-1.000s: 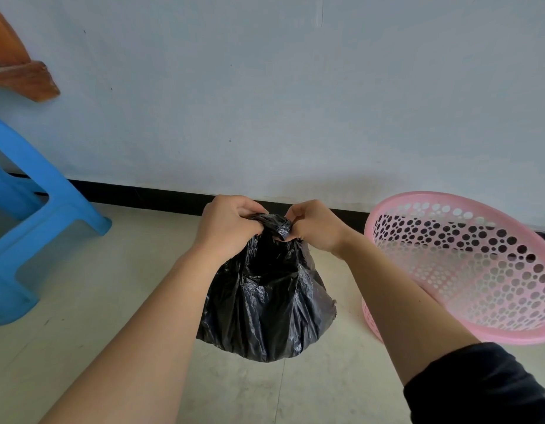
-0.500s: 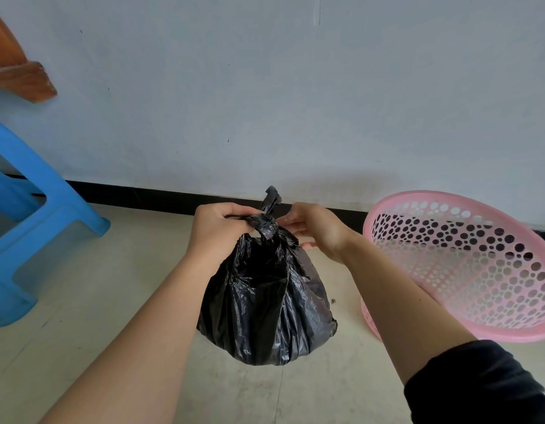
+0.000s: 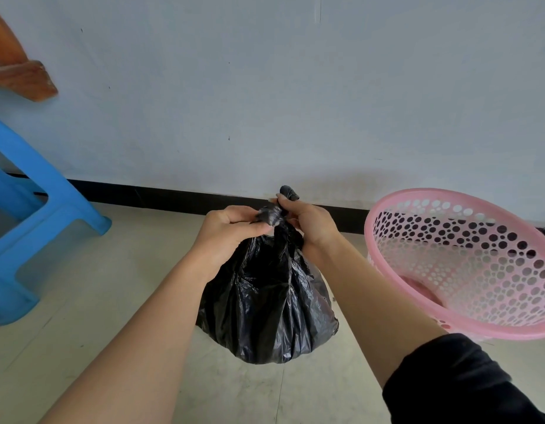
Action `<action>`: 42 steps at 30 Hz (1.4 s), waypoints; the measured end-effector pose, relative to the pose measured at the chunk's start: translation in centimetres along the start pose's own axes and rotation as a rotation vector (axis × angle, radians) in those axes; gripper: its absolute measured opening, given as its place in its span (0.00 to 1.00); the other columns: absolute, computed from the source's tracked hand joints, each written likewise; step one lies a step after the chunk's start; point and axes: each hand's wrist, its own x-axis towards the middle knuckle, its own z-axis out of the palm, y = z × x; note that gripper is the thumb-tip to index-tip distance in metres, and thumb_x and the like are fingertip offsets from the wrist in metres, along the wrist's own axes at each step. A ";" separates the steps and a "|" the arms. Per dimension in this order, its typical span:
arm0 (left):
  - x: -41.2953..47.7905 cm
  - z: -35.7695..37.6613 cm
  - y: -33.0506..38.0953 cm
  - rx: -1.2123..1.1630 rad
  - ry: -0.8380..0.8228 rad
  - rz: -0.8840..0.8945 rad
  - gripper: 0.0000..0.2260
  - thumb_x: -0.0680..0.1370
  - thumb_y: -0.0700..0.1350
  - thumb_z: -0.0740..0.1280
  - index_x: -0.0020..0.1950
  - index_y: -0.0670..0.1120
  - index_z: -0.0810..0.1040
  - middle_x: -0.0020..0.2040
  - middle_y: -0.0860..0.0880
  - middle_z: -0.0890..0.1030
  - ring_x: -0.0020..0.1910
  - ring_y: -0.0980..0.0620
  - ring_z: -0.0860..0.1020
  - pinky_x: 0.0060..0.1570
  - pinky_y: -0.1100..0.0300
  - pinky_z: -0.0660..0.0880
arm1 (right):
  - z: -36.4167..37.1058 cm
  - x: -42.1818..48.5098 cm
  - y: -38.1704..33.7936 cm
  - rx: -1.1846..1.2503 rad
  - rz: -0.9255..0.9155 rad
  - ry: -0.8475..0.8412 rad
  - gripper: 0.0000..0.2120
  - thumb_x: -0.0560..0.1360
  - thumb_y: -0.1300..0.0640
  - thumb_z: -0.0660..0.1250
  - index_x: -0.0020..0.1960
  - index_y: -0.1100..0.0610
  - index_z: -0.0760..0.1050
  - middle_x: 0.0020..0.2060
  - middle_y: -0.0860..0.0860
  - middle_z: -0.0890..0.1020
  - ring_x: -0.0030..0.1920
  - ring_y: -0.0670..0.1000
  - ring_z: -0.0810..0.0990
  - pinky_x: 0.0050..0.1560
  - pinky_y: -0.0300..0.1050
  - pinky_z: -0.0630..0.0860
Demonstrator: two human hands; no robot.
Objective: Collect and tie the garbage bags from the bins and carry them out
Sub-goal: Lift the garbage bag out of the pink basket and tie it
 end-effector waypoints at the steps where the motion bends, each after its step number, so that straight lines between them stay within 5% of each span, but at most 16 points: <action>1: -0.1 0.0 -0.2 -0.024 0.000 -0.001 0.11 0.66 0.45 0.78 0.47 0.44 0.86 0.52 0.49 0.84 0.54 0.55 0.80 0.59 0.62 0.70 | -0.1 0.1 0.1 0.026 0.010 0.033 0.17 0.67 0.56 0.77 0.51 0.65 0.83 0.43 0.61 0.84 0.42 0.58 0.83 0.51 0.52 0.81; 3: -0.3 0.0 -0.6 -0.109 0.015 -0.037 0.15 0.64 0.49 0.76 0.48 0.44 0.86 0.52 0.49 0.85 0.56 0.55 0.80 0.63 0.60 0.69 | -0.2 0.1 0.2 0.074 0.030 0.085 0.10 0.70 0.59 0.75 0.48 0.65 0.83 0.38 0.58 0.83 0.36 0.55 0.82 0.47 0.51 0.82; 7: -0.4 0.2 -1.6 -0.310 0.062 -0.145 0.16 0.64 0.48 0.76 0.50 0.44 0.85 0.51 0.49 0.85 0.58 0.52 0.80 0.66 0.56 0.68 | 0.4 0.0 0.9 0.046 0.008 0.192 0.05 0.75 0.61 0.71 0.40 0.59 0.80 0.38 0.55 0.82 0.41 0.55 0.81 0.55 0.54 0.80; 12: -0.3 0.1 -2.2 -0.496 0.227 -0.206 0.05 0.72 0.40 0.73 0.46 0.41 0.82 0.47 0.47 0.85 0.44 0.56 0.84 0.47 0.64 0.77 | 0.7 0.9 2.2 -0.045 -0.055 0.325 0.10 0.77 0.58 0.68 0.37 0.55 0.77 0.39 0.56 0.80 0.42 0.55 0.79 0.57 0.57 0.79; 16: 0.0 -0.4 -2.9 -0.485 0.371 -0.217 0.05 0.72 0.40 0.74 0.44 0.41 0.80 0.47 0.45 0.84 0.48 0.54 0.83 0.54 0.63 0.76 | -0.4 1.4 2.5 -0.054 -0.084 0.423 0.08 0.77 0.58 0.67 0.39 0.55 0.77 0.37 0.53 0.81 0.42 0.54 0.79 0.48 0.49 0.78; 20: -0.3 -1.0 -3.9 -0.482 0.430 -0.269 0.08 0.73 0.39 0.74 0.48 0.38 0.78 0.47 0.39 0.84 0.47 0.46 0.84 0.49 0.58 0.81 | -1.6 1.6 2.6 -0.133 -0.090 0.488 0.06 0.78 0.58 0.67 0.43 0.58 0.79 0.34 0.52 0.79 0.39 0.53 0.76 0.38 0.44 0.72; 26: -0.8 -1.4 -4.9 -0.481 0.524 -0.378 0.04 0.75 0.36 0.71 0.45 0.37 0.77 0.45 0.37 0.83 0.42 0.46 0.85 0.39 0.58 0.82 | -2.7 2.3 3.0 -0.166 -0.059 0.548 0.10 0.78 0.58 0.67 0.38 0.58 0.76 0.38 0.55 0.81 0.42 0.59 0.83 0.51 0.56 0.81; 30: -0.8 -2.5 -5.7 -0.461 0.649 -0.473 0.07 0.75 0.39 0.71 0.41 0.38 0.76 0.42 0.38 0.83 0.35 0.49 0.83 0.24 0.63 0.79 | -4.1 1.9 3.0 -0.067 -0.008 0.627 0.05 0.79 0.58 0.65 0.51 0.60 0.75 0.45 0.60 0.82 0.19 0.46 0.77 0.27 0.37 0.79; 33: -0.7 -2.7 -6.4 -0.399 0.584 -0.462 0.08 0.77 0.42 0.70 0.45 0.37 0.77 0.43 0.40 0.82 0.38 0.48 0.82 0.25 0.61 0.80 | -4.7 1.8 3.4 0.009 -0.016 0.592 0.09 0.81 0.57 0.62 0.58 0.61 0.74 0.47 0.60 0.82 0.16 0.44 0.76 0.22 0.34 0.76; 39: -0.8 -2.1 -6.6 -0.359 0.443 -0.473 0.16 0.77 0.55 0.67 0.44 0.42 0.76 0.38 0.45 0.77 0.34 0.52 0.78 0.33 0.55 0.82 | -4.2 1.8 4.3 0.005 0.182 0.350 0.15 0.78 0.49 0.65 0.45 0.62 0.72 0.36 0.57 0.80 0.33 0.50 0.78 0.39 0.42 0.78; 42: -0.9 -1.4 -6.7 -0.338 0.252 -0.421 0.10 0.73 0.47 0.73 0.48 0.41 0.80 0.44 0.43 0.82 0.43 0.49 0.82 0.37 0.57 0.83 | -3.6 1.6 4.7 0.009 0.192 0.215 0.10 0.75 0.57 0.71 0.44 0.63 0.74 0.37 0.55 0.79 0.35 0.49 0.78 0.33 0.36 0.77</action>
